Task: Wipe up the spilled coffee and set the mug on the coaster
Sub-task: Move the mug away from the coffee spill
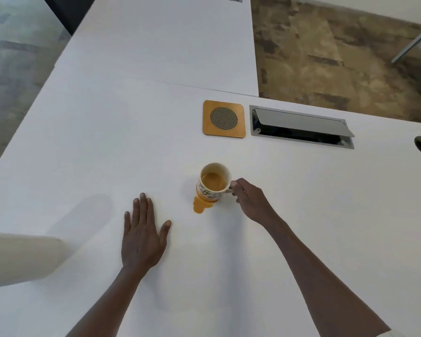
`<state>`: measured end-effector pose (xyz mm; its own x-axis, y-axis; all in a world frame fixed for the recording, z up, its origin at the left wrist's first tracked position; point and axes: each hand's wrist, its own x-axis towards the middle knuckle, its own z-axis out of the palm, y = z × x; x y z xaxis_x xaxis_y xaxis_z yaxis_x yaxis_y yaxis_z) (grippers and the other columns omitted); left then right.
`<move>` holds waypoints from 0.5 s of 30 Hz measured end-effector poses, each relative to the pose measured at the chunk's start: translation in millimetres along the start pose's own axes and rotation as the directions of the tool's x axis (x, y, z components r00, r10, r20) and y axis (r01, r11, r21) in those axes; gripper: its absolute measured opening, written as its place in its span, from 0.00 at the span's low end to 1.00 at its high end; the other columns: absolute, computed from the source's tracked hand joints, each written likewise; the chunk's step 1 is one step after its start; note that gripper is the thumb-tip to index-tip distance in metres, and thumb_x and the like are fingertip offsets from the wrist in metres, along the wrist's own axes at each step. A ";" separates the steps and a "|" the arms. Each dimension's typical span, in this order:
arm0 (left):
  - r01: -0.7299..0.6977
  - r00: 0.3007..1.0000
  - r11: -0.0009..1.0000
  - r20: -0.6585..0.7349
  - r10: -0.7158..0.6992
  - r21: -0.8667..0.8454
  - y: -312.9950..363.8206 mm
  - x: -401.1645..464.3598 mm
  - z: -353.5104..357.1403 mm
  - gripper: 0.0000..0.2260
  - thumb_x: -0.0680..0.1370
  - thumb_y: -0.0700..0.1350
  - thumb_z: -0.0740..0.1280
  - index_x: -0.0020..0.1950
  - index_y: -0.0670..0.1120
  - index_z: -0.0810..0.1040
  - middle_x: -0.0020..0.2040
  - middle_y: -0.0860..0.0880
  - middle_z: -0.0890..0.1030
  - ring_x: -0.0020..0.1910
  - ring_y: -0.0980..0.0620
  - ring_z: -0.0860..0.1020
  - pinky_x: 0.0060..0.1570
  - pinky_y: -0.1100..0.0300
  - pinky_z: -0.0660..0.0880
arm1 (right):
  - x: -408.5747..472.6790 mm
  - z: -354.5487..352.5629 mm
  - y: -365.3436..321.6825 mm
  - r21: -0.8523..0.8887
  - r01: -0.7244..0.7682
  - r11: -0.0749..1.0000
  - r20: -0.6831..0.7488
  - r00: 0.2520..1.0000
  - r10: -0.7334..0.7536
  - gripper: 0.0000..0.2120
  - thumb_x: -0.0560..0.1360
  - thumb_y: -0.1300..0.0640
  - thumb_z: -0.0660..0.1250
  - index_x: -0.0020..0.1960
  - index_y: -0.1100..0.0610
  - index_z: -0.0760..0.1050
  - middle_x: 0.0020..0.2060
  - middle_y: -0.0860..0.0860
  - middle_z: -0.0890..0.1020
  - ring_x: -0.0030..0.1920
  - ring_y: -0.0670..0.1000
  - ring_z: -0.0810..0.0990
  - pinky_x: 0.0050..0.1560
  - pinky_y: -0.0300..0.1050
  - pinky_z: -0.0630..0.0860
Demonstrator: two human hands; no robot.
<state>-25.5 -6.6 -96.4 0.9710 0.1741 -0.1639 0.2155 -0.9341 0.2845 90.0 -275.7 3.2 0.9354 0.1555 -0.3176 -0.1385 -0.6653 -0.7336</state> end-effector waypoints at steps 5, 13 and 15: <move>-0.008 1.000 1.000 -0.006 0.008 0.015 -1.8 -0.1 2.5 0.38 0.81 0.66 0.44 0.82 0.43 0.41 0.83 0.47 0.41 0.83 0.49 0.41 0.80 0.47 0.45 | 14.3 -11.4 6.5 0.098 -0.081 0.992 0.187 0.980 0.062 0.19 0.83 0.46 0.54 0.49 0.58 0.77 0.44 0.52 0.83 0.37 0.48 0.78 0.36 0.41 0.71; 0.004 1.000 1.000 0.003 -0.004 0.003 -1.2 -1.2 1.4 0.37 0.81 0.65 0.45 0.83 0.44 0.42 0.83 0.48 0.40 0.82 0.50 0.41 0.81 0.48 0.45 | 26.6 -21.0 9.2 0.162 -0.094 0.982 0.321 0.946 0.038 0.21 0.83 0.50 0.56 0.52 0.69 0.74 0.44 0.57 0.82 0.39 0.51 0.79 0.39 0.44 0.75; 0.003 1.000 1.000 -0.001 -0.003 -0.002 -1.3 -1.1 1.6 0.37 0.82 0.65 0.46 0.83 0.44 0.42 0.83 0.48 0.40 0.83 0.50 0.41 0.81 0.47 0.45 | 28.2 -21.1 9.5 0.164 -0.099 0.981 0.330 0.943 0.040 0.21 0.83 0.51 0.55 0.50 0.69 0.75 0.43 0.57 0.83 0.40 0.51 0.79 0.42 0.45 0.76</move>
<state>-27.0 -6.1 -98.1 0.9704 0.1777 -0.1635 0.2190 -0.9330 0.2856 122.0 -293.1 -0.1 0.7692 0.3614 -0.5270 -0.2819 -0.5482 -0.7874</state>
